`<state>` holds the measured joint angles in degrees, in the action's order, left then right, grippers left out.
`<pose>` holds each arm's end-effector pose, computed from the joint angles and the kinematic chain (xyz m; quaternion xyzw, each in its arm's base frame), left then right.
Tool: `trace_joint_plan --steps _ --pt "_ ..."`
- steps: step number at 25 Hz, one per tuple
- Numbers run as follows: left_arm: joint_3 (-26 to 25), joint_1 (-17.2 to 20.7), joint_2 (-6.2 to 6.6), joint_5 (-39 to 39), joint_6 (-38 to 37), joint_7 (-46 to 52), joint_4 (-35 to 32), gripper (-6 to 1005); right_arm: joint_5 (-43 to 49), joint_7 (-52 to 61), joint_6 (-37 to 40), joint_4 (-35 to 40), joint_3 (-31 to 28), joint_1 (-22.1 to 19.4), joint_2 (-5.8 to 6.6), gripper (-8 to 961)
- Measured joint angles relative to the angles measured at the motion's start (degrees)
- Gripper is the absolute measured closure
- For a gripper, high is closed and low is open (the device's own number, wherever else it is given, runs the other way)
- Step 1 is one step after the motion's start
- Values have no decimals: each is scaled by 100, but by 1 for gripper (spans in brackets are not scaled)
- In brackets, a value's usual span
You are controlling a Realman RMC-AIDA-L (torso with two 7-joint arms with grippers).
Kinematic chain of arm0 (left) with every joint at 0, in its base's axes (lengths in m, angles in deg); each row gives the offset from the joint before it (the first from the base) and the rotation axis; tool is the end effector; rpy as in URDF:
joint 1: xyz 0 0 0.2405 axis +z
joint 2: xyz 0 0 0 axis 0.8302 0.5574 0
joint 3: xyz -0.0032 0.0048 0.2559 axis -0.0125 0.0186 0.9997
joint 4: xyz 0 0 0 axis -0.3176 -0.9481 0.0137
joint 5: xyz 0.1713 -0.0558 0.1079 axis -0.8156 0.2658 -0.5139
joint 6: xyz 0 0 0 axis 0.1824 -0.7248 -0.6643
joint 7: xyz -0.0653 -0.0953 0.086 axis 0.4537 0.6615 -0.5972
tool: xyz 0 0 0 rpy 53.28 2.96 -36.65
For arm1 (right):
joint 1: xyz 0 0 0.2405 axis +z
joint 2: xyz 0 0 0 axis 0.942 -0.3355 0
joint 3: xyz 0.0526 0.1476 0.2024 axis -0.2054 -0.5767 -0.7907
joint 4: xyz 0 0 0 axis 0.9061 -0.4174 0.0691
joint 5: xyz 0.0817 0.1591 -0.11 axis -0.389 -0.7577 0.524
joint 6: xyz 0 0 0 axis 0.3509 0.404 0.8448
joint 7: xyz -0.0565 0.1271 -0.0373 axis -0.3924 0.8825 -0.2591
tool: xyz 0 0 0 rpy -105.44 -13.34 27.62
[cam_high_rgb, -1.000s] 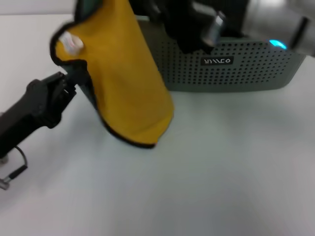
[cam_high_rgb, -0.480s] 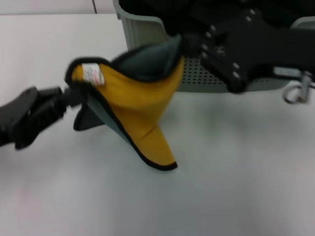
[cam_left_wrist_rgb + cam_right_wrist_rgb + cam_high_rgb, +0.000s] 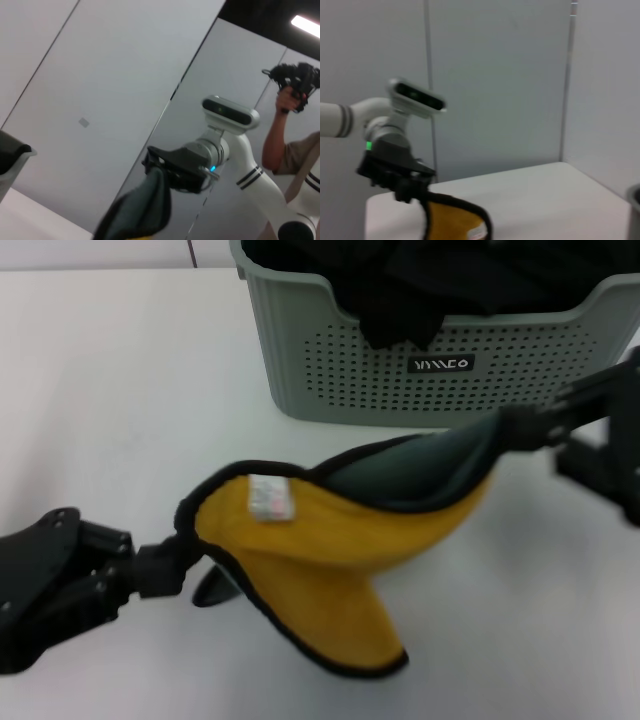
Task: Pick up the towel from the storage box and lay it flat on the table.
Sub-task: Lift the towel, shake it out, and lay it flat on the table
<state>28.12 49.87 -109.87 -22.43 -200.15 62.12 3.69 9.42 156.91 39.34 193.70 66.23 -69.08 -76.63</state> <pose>-0.2454 0.2071 0.0783 0.8812 0.2301 0.4061 0.0746 0.1248 0.2355 0.0957 -0.9591 0.0557 0.2401 0.1390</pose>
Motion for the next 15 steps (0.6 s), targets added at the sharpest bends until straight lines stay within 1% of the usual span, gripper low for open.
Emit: trace_joint_plan --steps 3,4,5,6,7,8,10,12,15 --pt "68 177 2 207 -7 79 -425 979 3 125 107 75 -490 -77 -1 924" --pt "159 234 26 350 -9 141 -594 978 4 156 144 81 -583 -78 -1 924" --pt "159 234 26 350 -9 141 -594 978 4 156 144 81 -583 -78 -1 924" --pt "395 293 98 681 -10 253 -908 978 8 251 272 144 -895 -55 2 924" --pt "452 298 119 756 -10 286 -982 977 8 251 272 144 -895 -55 2 924" --pt "553 298 152 963 -11 387 -1145 977 10 334 388 270 -1094 -44 7 924" --pt "553 298 152 963 -11 387 -1145 976 9 409 538 410 -1236 -40 8 923" --pt "583 263 162 1147 -10 689 -1331 975 -16 519 742 568 -1355 -38 6 923" --pt "556 268 163 1175 -10 889 -1463 974 -120 699 1091 701 -1539 -37 2 923"
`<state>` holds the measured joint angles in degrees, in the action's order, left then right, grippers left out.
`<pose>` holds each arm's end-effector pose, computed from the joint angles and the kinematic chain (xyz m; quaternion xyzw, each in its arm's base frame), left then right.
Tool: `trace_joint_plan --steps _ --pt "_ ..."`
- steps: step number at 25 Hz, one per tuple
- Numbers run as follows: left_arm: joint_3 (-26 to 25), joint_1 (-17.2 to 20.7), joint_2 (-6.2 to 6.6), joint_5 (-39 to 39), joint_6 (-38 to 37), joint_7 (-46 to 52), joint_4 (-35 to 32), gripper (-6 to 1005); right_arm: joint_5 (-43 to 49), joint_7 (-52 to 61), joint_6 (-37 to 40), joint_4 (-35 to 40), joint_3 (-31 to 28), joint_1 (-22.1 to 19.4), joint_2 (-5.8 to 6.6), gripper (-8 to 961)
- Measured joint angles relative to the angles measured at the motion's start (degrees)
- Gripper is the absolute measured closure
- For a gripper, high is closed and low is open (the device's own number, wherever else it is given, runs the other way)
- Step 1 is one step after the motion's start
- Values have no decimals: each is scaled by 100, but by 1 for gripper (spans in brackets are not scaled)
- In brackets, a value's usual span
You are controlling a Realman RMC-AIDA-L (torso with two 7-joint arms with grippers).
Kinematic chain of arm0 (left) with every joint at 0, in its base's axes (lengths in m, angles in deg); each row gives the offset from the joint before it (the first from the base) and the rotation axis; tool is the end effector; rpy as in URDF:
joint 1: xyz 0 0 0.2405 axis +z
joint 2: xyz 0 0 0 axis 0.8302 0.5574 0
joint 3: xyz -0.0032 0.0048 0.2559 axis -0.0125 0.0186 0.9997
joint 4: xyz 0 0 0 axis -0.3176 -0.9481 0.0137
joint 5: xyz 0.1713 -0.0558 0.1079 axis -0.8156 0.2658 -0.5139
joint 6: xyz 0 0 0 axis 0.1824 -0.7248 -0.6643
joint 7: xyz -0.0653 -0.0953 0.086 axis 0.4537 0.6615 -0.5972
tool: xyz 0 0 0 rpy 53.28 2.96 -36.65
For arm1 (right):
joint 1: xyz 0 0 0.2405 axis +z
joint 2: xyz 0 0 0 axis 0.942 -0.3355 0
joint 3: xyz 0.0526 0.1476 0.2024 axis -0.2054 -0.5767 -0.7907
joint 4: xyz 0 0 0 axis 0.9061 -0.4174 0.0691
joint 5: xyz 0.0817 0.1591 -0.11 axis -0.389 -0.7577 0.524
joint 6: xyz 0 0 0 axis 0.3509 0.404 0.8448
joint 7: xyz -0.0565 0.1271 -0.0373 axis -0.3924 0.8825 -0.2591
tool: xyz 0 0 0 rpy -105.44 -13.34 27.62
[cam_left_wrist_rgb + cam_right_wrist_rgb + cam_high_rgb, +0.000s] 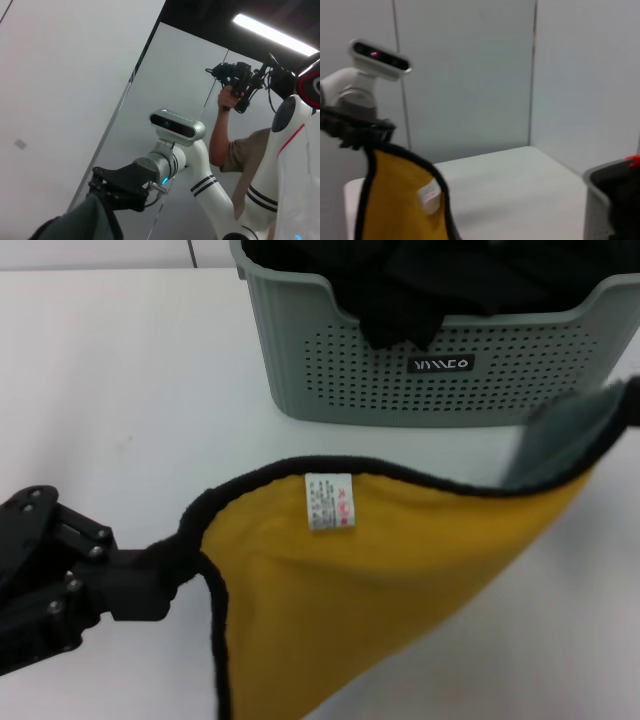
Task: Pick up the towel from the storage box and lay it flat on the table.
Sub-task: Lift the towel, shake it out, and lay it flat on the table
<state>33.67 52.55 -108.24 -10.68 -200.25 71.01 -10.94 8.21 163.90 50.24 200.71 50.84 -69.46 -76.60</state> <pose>-0.2013 0.1980 0.1037 0.8823 0.1694 0.4222 0.1208 0.1331 0.2152 0.1439 -0.9588 0.0704 0.2074 0.1808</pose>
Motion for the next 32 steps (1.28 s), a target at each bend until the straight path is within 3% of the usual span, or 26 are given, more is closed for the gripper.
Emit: trace_joint_plan --steps 5,11,17,21,24,27,28,29,32 --pt "-12 117 7 133 5 131 -231 972 -234 179 561 9 -367 -50 -7 922" --pt "-7 547 -5 119 3 138 -335 970 -594 271 1321 -23 -393 -266 -35 921" --pt "0 821 -50 91 1 58 -344 967 -1195 262 1594 -279 -397 -663 -93 920" --pt "42 877 -52 91 0 64 -287 966 -1567 289 1812 -598 -383 -686 -96 919" --pt "14 796 -60 2 2 -23 200 965 -1573 178 1924 -1270 -318 -680 -96 919" --pt "-121 371 -68 -314 12 -241 1238 963 -1392 -97 1905 -2113 -330 -567 -80 919" --pt "-121 371 -68 -314 12 -241 1238 963 -1299 -232 1896 -2434 -341 -504 -69 918" --pt "-318 -151 -79 -737 21 -509 2266 963 -1181 -355 1889 -2782 -349 -421 -62 918" --pt "-597 -727 -106 -1198 31 -979 3274 961 -744 -799 1779 -3754 -301 -70 -54 918"
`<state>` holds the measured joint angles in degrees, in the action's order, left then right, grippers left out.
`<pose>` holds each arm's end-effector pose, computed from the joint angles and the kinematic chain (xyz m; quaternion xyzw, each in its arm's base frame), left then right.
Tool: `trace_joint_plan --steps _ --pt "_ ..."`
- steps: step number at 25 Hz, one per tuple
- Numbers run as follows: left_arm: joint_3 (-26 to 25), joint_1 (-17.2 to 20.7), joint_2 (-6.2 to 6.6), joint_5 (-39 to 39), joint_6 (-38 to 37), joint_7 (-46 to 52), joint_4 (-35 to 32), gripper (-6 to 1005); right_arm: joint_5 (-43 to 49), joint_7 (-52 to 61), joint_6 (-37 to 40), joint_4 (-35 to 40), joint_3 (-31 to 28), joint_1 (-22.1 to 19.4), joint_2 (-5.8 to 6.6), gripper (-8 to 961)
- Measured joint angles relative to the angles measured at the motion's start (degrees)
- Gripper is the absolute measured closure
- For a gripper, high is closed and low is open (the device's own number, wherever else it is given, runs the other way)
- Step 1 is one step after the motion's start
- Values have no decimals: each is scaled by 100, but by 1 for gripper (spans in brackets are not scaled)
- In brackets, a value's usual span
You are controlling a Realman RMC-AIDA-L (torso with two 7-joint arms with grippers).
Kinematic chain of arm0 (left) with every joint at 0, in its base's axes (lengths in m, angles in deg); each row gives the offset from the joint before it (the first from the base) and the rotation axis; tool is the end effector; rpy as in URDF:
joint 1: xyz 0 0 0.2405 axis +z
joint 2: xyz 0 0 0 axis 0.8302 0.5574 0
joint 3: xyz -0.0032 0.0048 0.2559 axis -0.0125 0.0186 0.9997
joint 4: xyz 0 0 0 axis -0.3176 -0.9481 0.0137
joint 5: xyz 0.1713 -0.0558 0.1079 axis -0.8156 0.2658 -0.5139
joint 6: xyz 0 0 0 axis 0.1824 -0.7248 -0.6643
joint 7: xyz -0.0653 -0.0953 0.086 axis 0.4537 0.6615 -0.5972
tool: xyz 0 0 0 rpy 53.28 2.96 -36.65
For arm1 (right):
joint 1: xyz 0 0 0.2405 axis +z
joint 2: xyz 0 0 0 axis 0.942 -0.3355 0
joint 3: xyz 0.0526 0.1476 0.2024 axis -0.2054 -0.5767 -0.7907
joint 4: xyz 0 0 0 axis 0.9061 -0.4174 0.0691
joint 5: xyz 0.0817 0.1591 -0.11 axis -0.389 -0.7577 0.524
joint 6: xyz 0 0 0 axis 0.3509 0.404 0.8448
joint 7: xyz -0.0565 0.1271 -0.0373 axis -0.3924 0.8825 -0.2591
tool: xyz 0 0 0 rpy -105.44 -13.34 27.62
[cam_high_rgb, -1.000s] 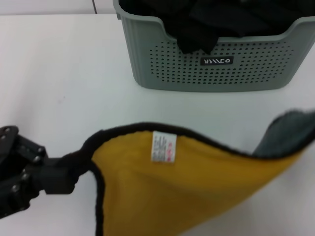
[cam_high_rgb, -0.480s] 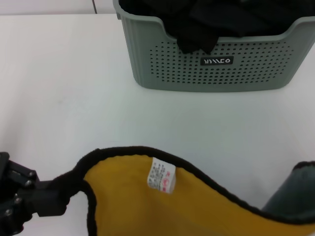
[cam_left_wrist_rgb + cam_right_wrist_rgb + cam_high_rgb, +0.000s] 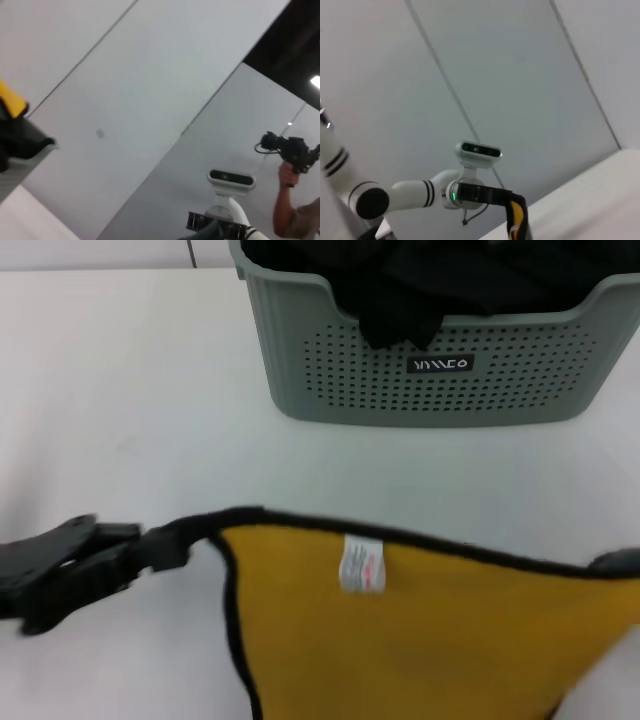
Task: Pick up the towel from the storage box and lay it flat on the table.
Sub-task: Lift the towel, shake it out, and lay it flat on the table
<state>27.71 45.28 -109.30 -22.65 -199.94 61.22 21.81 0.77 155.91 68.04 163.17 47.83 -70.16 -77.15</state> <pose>-0.2689 0.2133 0.0582 0.8302 0.3264 0.4424 0.0925 0.2269 0.1926 0.1164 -0.9078 0.2313 0.3499 0.0022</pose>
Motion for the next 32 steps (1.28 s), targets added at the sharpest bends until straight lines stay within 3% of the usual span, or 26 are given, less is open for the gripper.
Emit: trace_joint_plan --steps 2,5,12,15,24,32 --pt "-228 -437 -38 -399 68 -517 735 961 309 -322 -159 -704 55 292 -3 918" --pt "-340 -729 -121 -684 538 -841 1041 960 674 -880 -638 -1695 131 733 -9 917" --pt "-361 -904 -217 -1014 2130 -911 1070 957 792 -1960 -1798 -3113 301 1693 -31 916" --pt "-365 -903 -235 -1054 2467 -926 1049 956 827 -2245 -2262 -3535 447 2126 -73 916" --pt "-905 -873 -248 -1063 2917 -1147 1035 952 497 -2669 -4255 -4081 1718 2822 -130 914" --pt "-940 -799 -291 -1226 3763 -1196 1033 949 -51 -2742 -5745 -4251 2844 3195 -129 913"
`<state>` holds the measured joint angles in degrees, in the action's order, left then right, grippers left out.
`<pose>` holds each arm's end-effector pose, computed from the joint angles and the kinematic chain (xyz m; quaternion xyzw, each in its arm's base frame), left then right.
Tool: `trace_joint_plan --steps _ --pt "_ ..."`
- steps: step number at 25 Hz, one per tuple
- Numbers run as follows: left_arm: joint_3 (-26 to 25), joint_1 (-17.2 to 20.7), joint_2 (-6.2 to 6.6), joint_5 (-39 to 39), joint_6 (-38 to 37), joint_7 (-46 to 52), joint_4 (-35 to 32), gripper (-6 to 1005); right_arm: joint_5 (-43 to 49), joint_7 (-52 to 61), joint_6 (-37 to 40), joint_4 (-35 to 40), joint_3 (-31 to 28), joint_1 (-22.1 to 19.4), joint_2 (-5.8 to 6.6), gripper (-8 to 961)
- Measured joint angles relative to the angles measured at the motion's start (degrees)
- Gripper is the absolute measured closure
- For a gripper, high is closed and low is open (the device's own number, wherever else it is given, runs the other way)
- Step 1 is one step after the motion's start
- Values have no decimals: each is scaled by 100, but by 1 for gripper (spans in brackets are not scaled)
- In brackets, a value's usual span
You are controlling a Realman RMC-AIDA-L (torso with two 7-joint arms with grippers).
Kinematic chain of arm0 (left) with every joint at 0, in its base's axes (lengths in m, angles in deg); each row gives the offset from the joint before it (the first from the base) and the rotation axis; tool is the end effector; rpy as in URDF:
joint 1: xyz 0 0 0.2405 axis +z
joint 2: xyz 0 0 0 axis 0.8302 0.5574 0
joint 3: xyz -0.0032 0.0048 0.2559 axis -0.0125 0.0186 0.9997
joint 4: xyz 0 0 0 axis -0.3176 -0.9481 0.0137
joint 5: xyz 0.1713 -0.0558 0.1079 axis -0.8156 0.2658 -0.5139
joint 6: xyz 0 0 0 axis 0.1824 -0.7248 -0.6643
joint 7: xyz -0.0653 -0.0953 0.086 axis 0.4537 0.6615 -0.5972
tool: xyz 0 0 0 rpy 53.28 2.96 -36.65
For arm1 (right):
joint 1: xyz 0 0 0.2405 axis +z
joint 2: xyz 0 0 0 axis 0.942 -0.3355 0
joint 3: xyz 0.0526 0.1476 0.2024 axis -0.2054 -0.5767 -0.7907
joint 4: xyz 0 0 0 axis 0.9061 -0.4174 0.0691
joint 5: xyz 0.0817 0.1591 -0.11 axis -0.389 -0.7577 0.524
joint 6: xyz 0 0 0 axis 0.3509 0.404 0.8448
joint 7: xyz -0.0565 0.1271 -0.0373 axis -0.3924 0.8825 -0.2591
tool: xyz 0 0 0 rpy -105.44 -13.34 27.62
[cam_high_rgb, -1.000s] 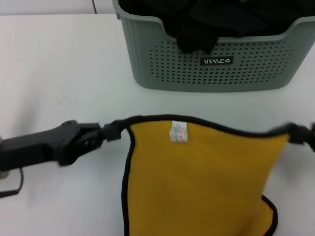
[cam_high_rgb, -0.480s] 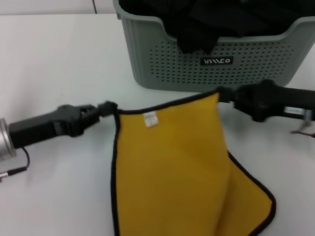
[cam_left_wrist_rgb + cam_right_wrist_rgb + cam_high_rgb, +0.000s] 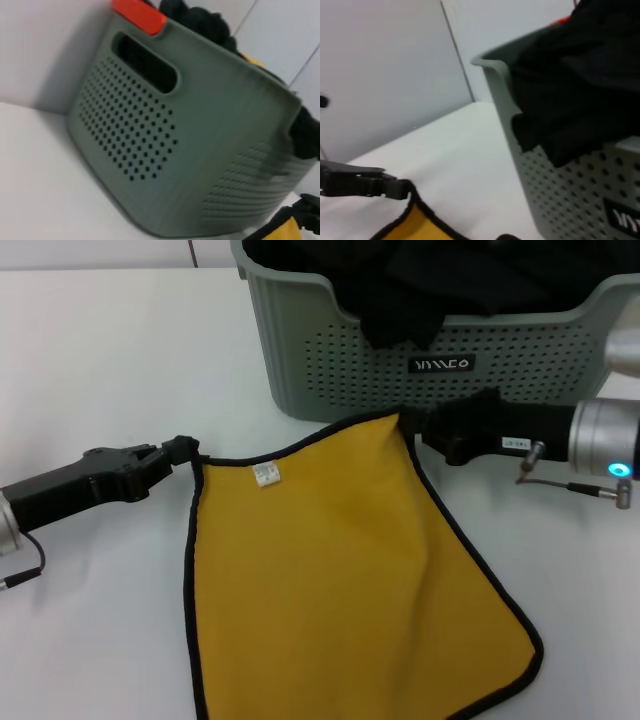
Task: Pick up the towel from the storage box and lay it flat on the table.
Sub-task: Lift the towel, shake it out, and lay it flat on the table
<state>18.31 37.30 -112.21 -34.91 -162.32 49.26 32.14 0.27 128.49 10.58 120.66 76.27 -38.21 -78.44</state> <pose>-0.3250 0.2984 0.0102 -0.8346 -0.4091 -0.3140 0.1936 0.2111 0.3718 -0.0531 -0.9274 0.2406 0.2346 0.1644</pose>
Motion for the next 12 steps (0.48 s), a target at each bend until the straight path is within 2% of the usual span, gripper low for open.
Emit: trace_joint_plan --steps 5,12 --pt "-53 86 -41 35 263 -50 6 947 -274 -16 -369 38 421 54 -1 912" --pt "-322 256 -138 46 578 -137 -63 944 -348 -65 -365 59 430 -43 0 911"
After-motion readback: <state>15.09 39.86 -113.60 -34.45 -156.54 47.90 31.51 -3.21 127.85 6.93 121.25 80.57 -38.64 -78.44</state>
